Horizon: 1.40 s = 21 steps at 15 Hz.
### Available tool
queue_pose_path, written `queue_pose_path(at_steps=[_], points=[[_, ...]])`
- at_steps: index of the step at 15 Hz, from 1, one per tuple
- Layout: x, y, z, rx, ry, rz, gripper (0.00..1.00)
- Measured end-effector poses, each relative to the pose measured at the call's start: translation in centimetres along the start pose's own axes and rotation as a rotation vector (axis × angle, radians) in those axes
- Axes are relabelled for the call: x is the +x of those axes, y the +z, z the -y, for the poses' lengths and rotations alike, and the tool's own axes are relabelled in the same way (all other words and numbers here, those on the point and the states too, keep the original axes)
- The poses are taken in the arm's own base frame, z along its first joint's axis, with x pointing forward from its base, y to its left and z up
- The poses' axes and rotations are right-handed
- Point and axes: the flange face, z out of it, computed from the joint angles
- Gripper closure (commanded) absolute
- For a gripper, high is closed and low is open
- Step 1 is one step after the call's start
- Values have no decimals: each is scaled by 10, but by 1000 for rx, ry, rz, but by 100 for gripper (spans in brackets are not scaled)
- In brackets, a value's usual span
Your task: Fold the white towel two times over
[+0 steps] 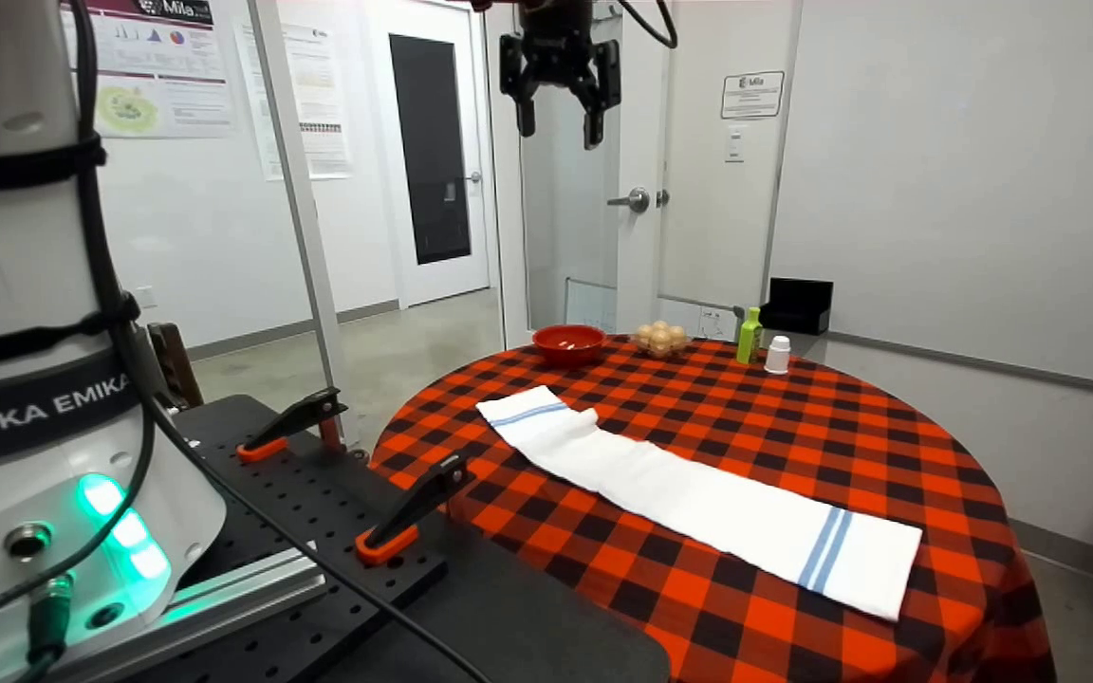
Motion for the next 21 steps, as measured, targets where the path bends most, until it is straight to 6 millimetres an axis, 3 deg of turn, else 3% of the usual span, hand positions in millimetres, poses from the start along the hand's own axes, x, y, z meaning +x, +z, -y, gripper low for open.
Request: queue_pose_path(at_steps=[4,8,12,15,17,21], points=[[34,36,-38,-37,-3,54,0],[51,72,-95,-78,53,108,0],[37,94,-159,-96,132,165,0],[20,103,-193,-88,180,223,0],[17,105,-199,-88,192,229,0],[20,107,-193,-84,181,229,0]])
